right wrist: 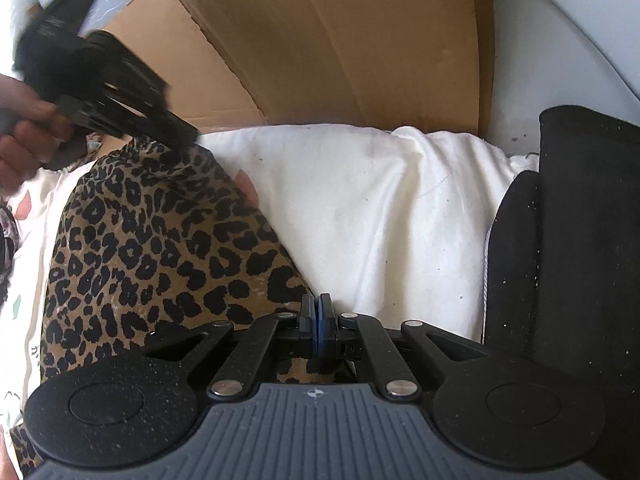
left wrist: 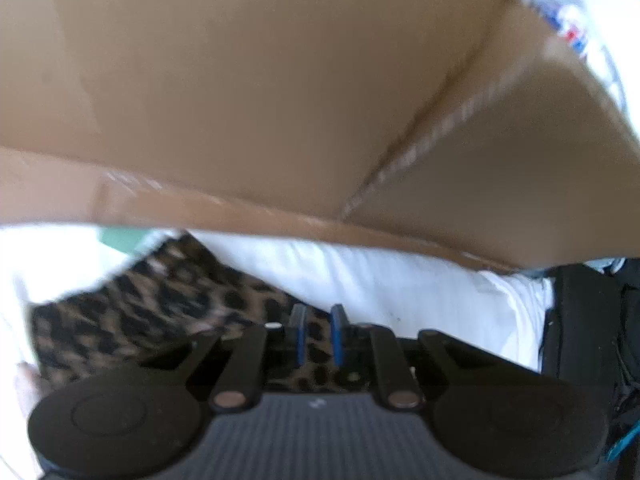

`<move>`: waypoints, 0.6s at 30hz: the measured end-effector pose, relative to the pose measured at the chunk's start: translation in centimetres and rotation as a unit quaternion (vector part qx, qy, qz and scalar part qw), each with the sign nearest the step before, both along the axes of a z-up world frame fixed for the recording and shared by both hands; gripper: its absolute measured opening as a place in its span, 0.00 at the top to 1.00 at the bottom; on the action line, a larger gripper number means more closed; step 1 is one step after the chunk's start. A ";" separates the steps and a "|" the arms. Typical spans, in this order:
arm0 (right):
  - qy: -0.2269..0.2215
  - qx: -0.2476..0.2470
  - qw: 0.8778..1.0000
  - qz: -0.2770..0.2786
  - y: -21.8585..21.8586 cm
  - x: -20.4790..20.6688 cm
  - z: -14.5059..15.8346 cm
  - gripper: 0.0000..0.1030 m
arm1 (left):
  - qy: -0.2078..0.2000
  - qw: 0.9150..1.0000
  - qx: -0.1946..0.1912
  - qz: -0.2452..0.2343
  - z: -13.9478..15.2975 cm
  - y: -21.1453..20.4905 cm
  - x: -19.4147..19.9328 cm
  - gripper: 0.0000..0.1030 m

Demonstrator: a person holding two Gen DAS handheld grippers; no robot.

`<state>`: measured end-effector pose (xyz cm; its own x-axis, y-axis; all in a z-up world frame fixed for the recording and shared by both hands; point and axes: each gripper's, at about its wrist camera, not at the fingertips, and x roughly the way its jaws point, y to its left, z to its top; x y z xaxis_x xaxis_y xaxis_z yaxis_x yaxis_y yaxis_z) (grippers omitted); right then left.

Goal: Fold clothes

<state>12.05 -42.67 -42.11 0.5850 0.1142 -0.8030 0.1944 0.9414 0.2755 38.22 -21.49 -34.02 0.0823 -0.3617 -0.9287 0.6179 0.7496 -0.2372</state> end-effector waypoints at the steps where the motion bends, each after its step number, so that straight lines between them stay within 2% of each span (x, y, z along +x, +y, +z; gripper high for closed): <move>1: 0.000 0.002 1.000 -0.002 0.1 0.0 0.1 1.00 | -0.007 1.000 0.005 -0.002 0.5 0.5 0.3 0.88; 7: -0.012 0.013 1.000 -0.011 -0.9 -0.5 1.1 0.98 | -0.047 0.998 0.040 -0.017 2.7 2.9 2.1 0.86; 10: -0.025 0.010 0.999 -0.016 -1.3 -0.6 1.7 0.98 | -0.049 0.997 0.048 -0.025 2.3 3.4 2.2 0.80; 13: -0.050 0.006 0.999 -0.017 -1.3 -0.5 2.6 0.98 | -0.059 0.996 0.054 -0.048 1.3 3.2 2.1 0.80; 18: -0.060 0.016 0.998 0.009 0.1 0.6 2.9 0.98 | -0.076 0.991 0.064 -0.085 -0.4 3.0 2.0 0.79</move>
<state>12.67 -42.54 -39.17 0.6750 0.1498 -0.7224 0.1417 0.9346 0.3263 40.18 -18.52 -34.38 0.1721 -0.2630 -0.9493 0.7595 0.6492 -0.0422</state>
